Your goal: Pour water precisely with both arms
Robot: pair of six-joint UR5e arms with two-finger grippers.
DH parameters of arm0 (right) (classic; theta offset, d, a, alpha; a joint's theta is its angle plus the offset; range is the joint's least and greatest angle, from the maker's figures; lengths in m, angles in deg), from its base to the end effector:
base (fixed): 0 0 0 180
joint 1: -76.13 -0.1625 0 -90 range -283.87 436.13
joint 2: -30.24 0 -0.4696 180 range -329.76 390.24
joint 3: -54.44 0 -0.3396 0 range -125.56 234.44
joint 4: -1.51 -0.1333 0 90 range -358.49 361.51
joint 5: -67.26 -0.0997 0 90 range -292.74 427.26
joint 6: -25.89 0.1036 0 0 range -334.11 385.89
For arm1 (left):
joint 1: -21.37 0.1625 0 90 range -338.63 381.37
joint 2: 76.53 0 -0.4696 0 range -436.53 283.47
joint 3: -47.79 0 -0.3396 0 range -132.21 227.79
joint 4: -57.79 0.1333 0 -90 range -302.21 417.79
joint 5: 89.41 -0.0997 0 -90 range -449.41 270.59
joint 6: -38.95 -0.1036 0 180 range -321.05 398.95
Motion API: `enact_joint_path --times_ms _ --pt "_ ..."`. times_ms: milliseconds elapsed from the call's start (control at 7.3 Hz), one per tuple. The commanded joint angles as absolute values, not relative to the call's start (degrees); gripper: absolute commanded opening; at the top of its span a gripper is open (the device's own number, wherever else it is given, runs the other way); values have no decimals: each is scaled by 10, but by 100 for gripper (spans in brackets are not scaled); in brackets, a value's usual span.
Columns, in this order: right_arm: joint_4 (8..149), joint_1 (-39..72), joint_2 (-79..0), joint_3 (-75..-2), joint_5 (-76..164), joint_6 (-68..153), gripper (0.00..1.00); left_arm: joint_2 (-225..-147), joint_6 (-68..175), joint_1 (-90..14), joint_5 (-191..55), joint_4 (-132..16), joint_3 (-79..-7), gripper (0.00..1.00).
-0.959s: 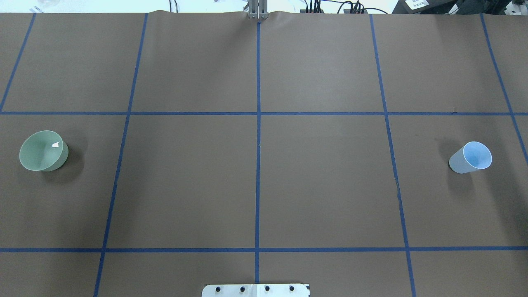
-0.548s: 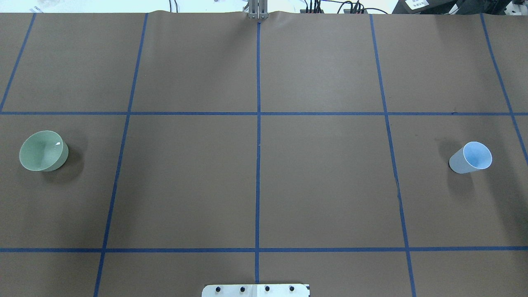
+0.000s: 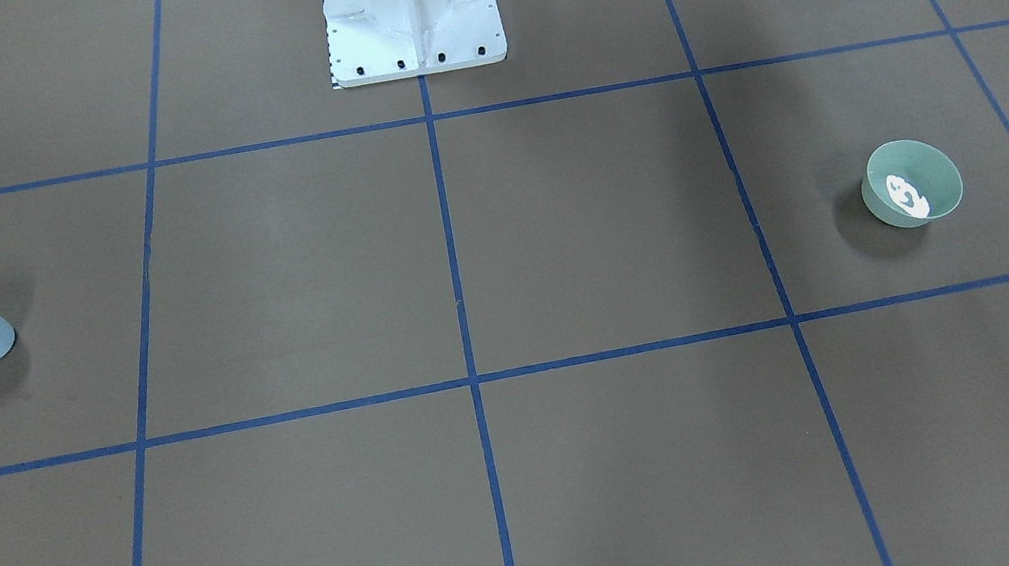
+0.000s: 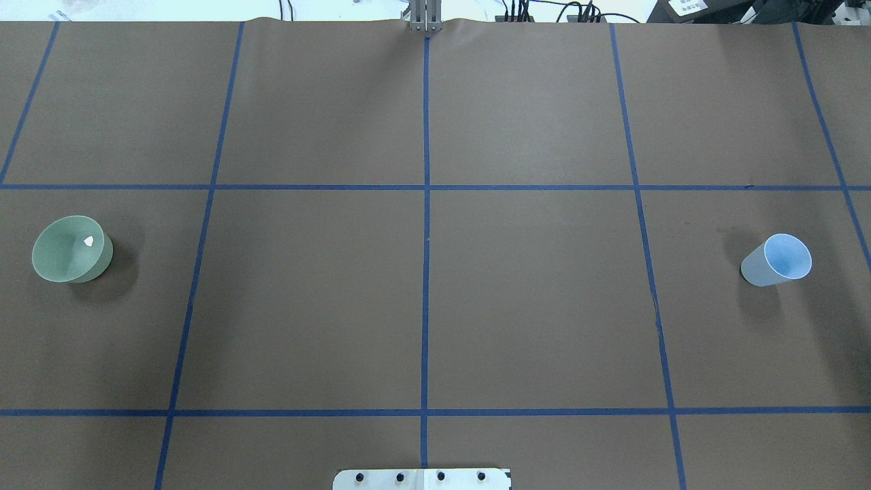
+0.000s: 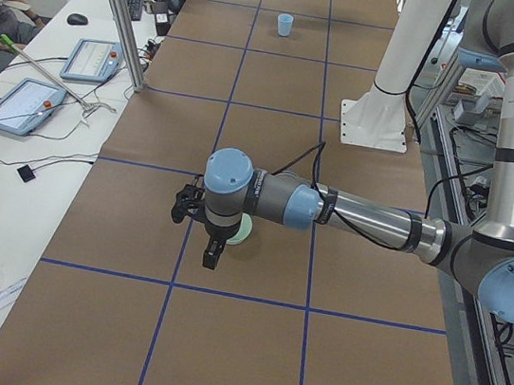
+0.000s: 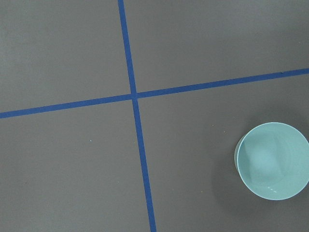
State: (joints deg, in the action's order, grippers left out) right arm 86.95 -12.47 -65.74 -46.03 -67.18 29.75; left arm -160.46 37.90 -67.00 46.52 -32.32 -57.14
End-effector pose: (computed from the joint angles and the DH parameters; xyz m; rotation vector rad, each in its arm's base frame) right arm 0.0510 -0.4011 0.6603 0.1143 -0.7799 -0.0206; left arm -0.0476 -0.3971 0.6328 0.1441 0.8010 0.1069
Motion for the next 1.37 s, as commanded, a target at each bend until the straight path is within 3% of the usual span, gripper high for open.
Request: enact_joint_path --times_ms 0,1232 --pt "874 -125 -657 -458 -671 298 100 -1605 379 -670 465 -322 -572 100" --pt "877 -122 -649 -450 -670 298 100 -1600 381 -670 464 -320 -567 100"
